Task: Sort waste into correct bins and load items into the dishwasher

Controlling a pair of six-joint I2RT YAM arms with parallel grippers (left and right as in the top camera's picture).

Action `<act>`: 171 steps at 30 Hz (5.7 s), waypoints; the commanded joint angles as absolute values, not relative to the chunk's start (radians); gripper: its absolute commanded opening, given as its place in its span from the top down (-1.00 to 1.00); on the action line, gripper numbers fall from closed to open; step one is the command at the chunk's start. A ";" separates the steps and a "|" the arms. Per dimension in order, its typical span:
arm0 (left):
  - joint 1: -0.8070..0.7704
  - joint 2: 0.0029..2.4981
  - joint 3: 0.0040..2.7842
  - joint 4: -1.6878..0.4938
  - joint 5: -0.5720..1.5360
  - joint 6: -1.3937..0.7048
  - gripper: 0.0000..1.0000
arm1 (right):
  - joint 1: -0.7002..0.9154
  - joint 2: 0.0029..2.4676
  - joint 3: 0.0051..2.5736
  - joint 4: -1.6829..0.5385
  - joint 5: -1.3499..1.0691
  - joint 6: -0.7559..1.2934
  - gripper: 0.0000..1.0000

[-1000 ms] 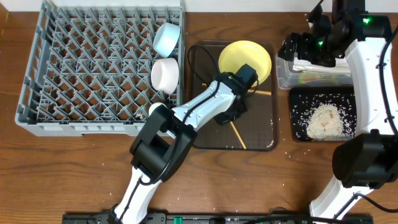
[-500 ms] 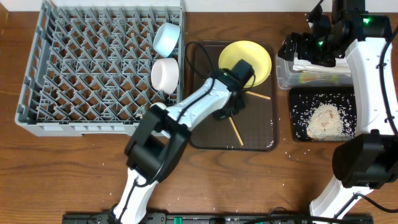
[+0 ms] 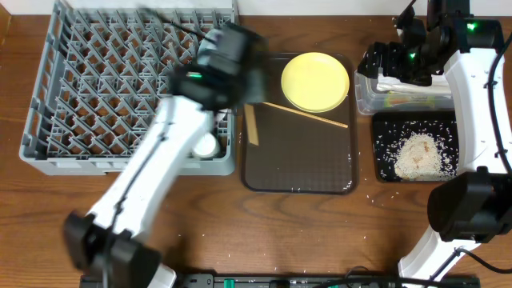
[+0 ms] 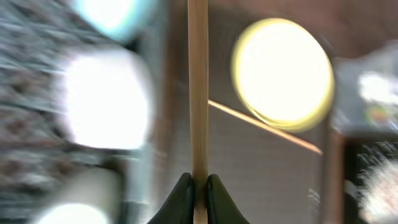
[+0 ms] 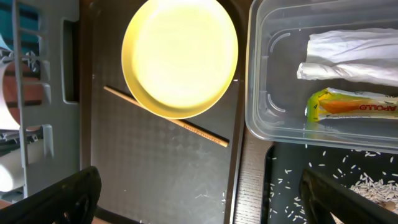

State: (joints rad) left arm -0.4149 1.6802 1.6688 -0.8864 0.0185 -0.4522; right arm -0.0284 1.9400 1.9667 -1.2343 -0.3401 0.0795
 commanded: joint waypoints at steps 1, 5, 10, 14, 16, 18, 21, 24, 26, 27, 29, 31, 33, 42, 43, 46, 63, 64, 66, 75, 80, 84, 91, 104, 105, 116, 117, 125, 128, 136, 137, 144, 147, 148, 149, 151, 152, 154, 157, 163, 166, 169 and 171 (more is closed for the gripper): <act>-0.289 1.643 1.686 -0.911 -0.066 -0.169 0.85 | -0.014 1.936 1.967 -1.234 -0.344 0.081 -0.99; -0.184 1.660 1.682 -0.939 -0.104 -0.036 0.85 | -0.014 1.936 1.967 -1.234 -0.344 0.081 -0.99; -0.079 1.697 1.676 -0.931 -0.102 0.059 0.85 | -0.014 1.936 1.967 -1.234 -0.344 0.081 -0.99; -0.039 1.745 1.676 -0.912 -0.097 0.107 0.85 | -0.014 1.936 1.967 -1.234 -0.344 0.081 -0.99; -0.036 1.769 1.676 -0.907 -0.094 0.109 0.85 | -0.014 1.936 1.967 -1.234 -0.344 0.081 -0.99; -0.041 1.809 1.676 -0.902 -0.084 0.108 0.85 | -0.014 1.936 1.967 -1.234 -0.344 0.081 -0.98; -0.054 1.855 1.676 -0.888 -0.064 0.124 0.85 | -0.014 1.936 1.967 -1.234 -0.344 0.081 -0.99; -0.049 1.888 1.676 -0.867 -0.064 0.132 0.85 | -0.014 1.936 1.967 -1.235 -0.344 0.081 -0.99; -0.049 1.911 1.676 -0.865 -0.045 0.131 0.85 | -0.014 1.936 1.967 -1.234 -0.344 0.081 -0.98; -0.049 1.924 1.676 -0.864 -0.033 0.131 0.85 | -0.014 1.936 1.967 -1.234 -0.344 0.081 -0.98; -0.052 1.952 1.676 -0.858 -0.010 0.126 0.85 | -0.014 1.936 1.967 -1.234 -0.344 0.081 -0.99; -0.054 1.978 1.676 -0.849 0.008 0.126 0.85 | -0.014 1.936 1.967 -1.235 -0.344 0.081 -0.99; -0.054 1.993 1.676 -0.846 0.014 0.126 0.66 | -0.014 1.936 1.967 -1.235 -0.344 0.081 -0.99; -0.054 1.957 1.710 -0.867 0.012 0.083 0.08 | -0.014 1.936 1.967 -1.234 -0.344 0.081 -0.98; -0.054 1.940 1.717 -0.874 0.013 0.068 0.07 | -0.014 1.936 1.967 -1.234 -0.344 0.081 -0.98; -0.056 1.872 1.721 -0.885 0.016 0.033 0.08 | -0.014 1.936 1.967 -1.234 -0.344 0.081 -0.99; -0.252 1.596 1.720 -1.051 0.015 -0.068 0.09 | -0.014 1.936 1.967 -1.234 -0.344 0.081 -0.99; -0.267 1.598 1.718 -1.054 0.015 -0.080 0.09 | -0.014 1.936 1.967 -1.235 -0.344 0.081 -0.99; -0.302 1.608 1.717 -1.046 0.015 -0.118 0.09 | -0.014 1.936 1.967 -1.234 -0.344 0.081 -0.98; -0.427 1.741 1.717 -0.918 0.015 -0.358 0.21 | -0.014 1.936 1.967 -1.234 -0.344 0.081 -0.98; -0.487 1.908 1.717 -0.814 0.015 -0.538 0.26 | -0.014 1.936 1.967 -1.234 -0.344 0.081 -0.99; -0.525 2.004 1.717 -0.775 0.015 -0.634 0.25 | -0.014 1.936 1.967 -1.234 -0.344 0.081 -0.99; -0.597 2.033 1.717 -0.745 -0.034 -0.669 0.25 | -0.014 1.936 1.967 -1.234 -0.344 0.081 -0.98; -0.660 2.053 1.696 -0.672 -0.174 -0.788 0.25 | -0.014 1.936 1.967 -1.234 -0.344 0.081 -0.99; -0.660 2.055 1.696 -0.672 -0.173 -0.788 0.25 | -0.014 1.936 1.967 -1.234 -0.344 0.081 -0.98; -0.661 2.129 1.685 -0.671 -0.169 -0.882 0.26 | -0.014 1.936 1.967 -1.234 -0.344 0.081 -0.99; -0.661 2.133 1.685 -0.667 -0.169 -0.889 0.28 | -0.014 1.936 1.967 -1.235 -0.344 0.081 -0.99; -0.657 2.220 1.685 -0.581 -0.192 -0.959 0.34 | -0.014 1.936 1.967 -1.234 -0.344 0.081 -0.99; -0.652 2.245 1.685 -0.572 -0.218 -0.995 0.34 | -0.014 1.936 1.967 -1.234 -0.344 0.081 -0.98; -0.643 2.277 1.684 -0.569 -0.222 -1.031 0.34 | -0.014 1.936 1.967 -1.234 -0.344 0.081 -0.99; -0.643 2.278 1.685 -0.569 -0.222 -1.031 0.35 | -0.014 1.936 1.967 -1.234 -0.344 0.081 -0.99; -0.643 2.281 1.685 -0.570 -0.222 -1.030 0.34 | -0.014 1.936 1.967 -1.234 -0.344 0.081 -0.99; -0.643 2.281 1.684 -0.570 -0.222 -1.030 0.34 | -0.014 1.936 1.967 -1.234 -0.344 0.081 -0.98; -0.643 2.281 1.684 -0.570 -0.222 -1.030 0.34 | -0.014 1.936 1.967 -1.234 -0.344 0.081 -0.99; -0.643 2.282 1.685 -0.569 -0.223 -1.031 0.34 | -0.014 1.936 1.967 -1.234 -0.344 0.081 -0.99; -0.643 2.282 1.684 -0.564 -0.223 -1.031 0.34 | -0.014 1.936 1.967 -1.235 -0.344 0.081 -0.98; -0.643 2.282 1.684 -0.562 -0.222 -1.031 0.34 | -0.014 1.936 1.967 -1.235 -0.344 0.081 -0.98; -0.643 2.282 1.685 -0.562 -0.222 -1.030 0.39 | -0.014 1.936 1.967 -1.235 -0.344 0.081 -0.98; -0.643 2.281 1.685 -0.554 -0.222 -1.029 0.38 | -0.014 1.936 1.967 -1.234 -0.344 0.081 -0.99; -0.638 2.273 1.688 -0.550 -0.222 -1.022 0.28 | -0.014 1.936 1.967 -1.234 -0.344 0.081 -0.98; -0.633 2.260 1.695 -0.546 -0.222 -1.021 0.14 | -0.014 1.936 1.967 -1.234 -0.344 0.081 -0.99; -0.623 2.259 1.695 -0.540 -0.222 -1.023 0.06 | -0.014 1.936 1.967 -1.234 -0.344 0.081 -0.98; -0.614 2.259 1.694 -0.539 -0.222 -1.023 0.04 | -0.014 1.936 1.967 -1.234 -0.344 0.081 -0.99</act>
State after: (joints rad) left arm -0.6334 2.2627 1.6924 -0.5404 -0.2092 -1.0210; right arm -0.0284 1.9400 1.9667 -1.2343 -0.3405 0.0795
